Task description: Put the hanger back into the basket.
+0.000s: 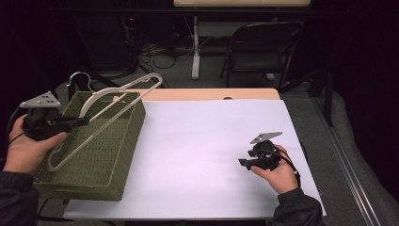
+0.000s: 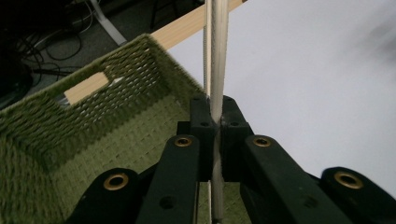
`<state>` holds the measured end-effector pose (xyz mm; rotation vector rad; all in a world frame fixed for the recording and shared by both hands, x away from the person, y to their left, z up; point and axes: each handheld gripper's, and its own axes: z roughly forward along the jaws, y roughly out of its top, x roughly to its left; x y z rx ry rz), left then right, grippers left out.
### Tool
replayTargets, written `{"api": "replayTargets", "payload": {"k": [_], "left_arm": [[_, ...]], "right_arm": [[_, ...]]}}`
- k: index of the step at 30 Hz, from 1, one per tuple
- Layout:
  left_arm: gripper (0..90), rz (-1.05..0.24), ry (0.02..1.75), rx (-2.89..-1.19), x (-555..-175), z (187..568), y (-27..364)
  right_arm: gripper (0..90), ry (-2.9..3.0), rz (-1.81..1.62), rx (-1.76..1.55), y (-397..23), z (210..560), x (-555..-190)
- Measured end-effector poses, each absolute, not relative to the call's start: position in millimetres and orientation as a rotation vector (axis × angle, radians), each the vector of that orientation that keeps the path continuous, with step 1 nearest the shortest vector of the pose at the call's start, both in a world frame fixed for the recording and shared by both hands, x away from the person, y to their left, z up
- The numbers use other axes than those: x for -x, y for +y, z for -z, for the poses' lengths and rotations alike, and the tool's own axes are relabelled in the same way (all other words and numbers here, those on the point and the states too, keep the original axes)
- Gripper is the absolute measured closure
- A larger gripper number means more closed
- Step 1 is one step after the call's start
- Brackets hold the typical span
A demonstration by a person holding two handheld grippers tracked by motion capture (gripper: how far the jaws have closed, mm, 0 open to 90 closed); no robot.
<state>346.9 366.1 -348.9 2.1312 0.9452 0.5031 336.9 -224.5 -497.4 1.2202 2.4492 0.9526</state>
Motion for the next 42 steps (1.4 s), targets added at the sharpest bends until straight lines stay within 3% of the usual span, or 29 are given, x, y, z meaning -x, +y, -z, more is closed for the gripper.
{"api": "replayTargets", "payload": {"k": [7,26,42], "left_arm": [[87.3,-0.490,0.973,-2.094,-358.7,369.8,401.6],[87.3,-0.481,1.068,-2.116,-360.1,407.5,444.8],[87.3,-0.376,1.090,-2.172,-364.4,451.2,448.7]], "right_arm": [[46.6,2.441,-0.951,-1.234,-225.9,498.0,-337.2],[46.7,2.431,-0.949,-1.249,-228.3,502.0,-337.1],[46.8,2.435,-0.943,-1.255,-227.4,503.2,-337.6]]}}
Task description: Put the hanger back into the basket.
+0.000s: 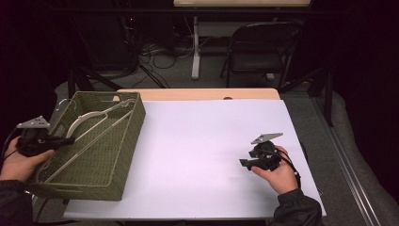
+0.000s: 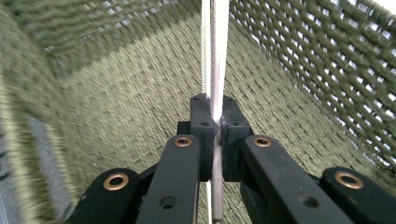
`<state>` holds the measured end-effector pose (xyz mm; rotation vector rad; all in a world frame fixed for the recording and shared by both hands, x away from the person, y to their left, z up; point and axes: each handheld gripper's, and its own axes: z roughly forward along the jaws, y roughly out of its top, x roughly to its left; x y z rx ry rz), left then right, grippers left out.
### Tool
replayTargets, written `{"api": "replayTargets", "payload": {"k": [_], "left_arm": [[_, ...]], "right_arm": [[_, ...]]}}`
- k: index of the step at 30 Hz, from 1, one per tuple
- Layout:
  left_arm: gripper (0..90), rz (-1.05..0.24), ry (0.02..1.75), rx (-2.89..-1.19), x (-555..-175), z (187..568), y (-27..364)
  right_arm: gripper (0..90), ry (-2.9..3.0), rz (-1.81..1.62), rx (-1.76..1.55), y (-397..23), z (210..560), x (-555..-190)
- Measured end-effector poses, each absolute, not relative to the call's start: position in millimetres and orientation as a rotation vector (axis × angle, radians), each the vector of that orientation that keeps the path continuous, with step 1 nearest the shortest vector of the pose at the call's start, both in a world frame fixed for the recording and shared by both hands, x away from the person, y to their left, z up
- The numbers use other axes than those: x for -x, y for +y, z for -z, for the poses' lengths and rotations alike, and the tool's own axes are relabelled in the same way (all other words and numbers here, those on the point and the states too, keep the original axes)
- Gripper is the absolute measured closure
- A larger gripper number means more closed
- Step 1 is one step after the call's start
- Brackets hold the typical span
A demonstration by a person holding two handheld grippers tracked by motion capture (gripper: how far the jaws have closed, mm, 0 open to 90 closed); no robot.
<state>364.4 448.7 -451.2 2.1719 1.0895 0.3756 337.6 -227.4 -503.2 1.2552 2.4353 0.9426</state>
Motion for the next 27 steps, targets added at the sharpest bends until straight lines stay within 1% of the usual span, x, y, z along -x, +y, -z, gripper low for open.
{"api": "replayTargets", "payload": {"k": [4,7,8,11,12,13,16,19,21,27], "left_arm": [[87.2,-0.337,1.115,-2.206,-369.1,462.4,445.9],[86.4,-0.355,1.154,-2.221,-370.9,465.4,444.6],[84.6,-0.383,1.171,-2.206,-370.6,465.5,444.8],[72.1,-0.512,1.205,-2.161,-368.6,461.6,448.5],[66.2,-0.537,1.212,-2.150,-367.9,460.4,449.2],[64.1,-0.563,1.216,-2.146,-366.7,458.8,450.0],[58.0,-0.553,1.220,-2.117,-363.4,454.0,450.4],[50.4,-0.589,1.236,-2.088,-359.7,449.0,449.9],[46.1,-0.586,1.248,-2.055,-356.4,445.2,449.9],[42.4,-0.565,1.245,-2.011,-346.7,441.0,439.5]], "right_arm": [[46.8,2.438,-0.937,-1.257,-227.3,503.6,-337.6],[46.8,2.439,-0.936,-1.257,-227.4,504.2,-337.5],[46.8,2.451,-0.929,-1.255,-227.8,503.8,-337.6],[46.8,2.437,-0.946,-1.251,-227.4,505.6,-337.6],[46.8,2.439,-0.944,-1.252,-227.4,505.5,-337.5],[46.8,2.441,-0.942,-1.251,-227.5,505.2,-337.4],[46.7,2.453,-0.926,-1.258,-228.0,503.3,-336.9],[46.4,2.446,-0.941,-1.256,-227.5,504.4,-336.7],[46.2,2.449,-0.930,-1.254,-227.3,503.8,-336.3],[44.8,2.450,-0.921,-1.246,-226.7,502.9,-334.2]]}}
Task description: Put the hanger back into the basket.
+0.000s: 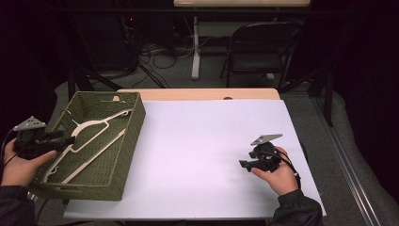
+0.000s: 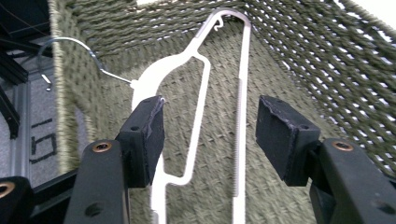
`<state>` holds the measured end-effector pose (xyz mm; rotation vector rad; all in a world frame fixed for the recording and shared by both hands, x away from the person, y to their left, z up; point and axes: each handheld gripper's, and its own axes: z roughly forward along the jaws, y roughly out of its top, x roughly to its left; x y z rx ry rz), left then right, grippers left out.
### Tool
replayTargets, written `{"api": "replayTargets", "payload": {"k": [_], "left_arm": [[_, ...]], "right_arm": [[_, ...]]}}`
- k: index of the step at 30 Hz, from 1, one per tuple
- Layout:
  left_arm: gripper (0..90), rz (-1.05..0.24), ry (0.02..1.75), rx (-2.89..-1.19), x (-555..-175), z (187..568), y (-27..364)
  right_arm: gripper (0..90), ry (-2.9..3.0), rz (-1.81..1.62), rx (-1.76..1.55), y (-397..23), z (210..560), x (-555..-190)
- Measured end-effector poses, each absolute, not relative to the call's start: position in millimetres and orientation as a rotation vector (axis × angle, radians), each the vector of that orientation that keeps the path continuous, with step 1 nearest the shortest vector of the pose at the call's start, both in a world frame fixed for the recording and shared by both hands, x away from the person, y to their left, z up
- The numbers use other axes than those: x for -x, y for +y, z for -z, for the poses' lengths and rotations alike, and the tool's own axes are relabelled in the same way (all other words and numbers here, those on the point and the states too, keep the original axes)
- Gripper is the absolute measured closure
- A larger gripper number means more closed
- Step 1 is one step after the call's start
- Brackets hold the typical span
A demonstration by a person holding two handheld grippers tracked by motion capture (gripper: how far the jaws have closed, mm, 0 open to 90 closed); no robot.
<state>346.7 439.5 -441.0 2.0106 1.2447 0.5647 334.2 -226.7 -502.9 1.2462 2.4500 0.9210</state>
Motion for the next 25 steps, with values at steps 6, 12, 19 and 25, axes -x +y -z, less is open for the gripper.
{"api": "replayTargets", "payload": {"k": [6,12,19,25], "left_arm": [[42.4,-0.570,1.215,-1.991,-337.0,428.7,409.6],[41.5,-0.583,1.060,-1.989,-317.8,412.0,356.2],[40.9,-0.516,0.895,-1.991,-297.5,412.2,288.0],[40.9,-0.425,0.844,-2.008,-290.9,430.3,240.1]], "right_arm": [[44.5,2.453,-0.912,-1.238,-228.8,500.4,-328.4],[43.9,2.407,-0.902,-1.233,-238.4,498.7,-316.6],[43.6,2.338,-0.906,-1.254,-257.7,499.9,-298.4],[43.3,2.283,-0.917,-1.274,-270.9,505.7,-283.2]]}}
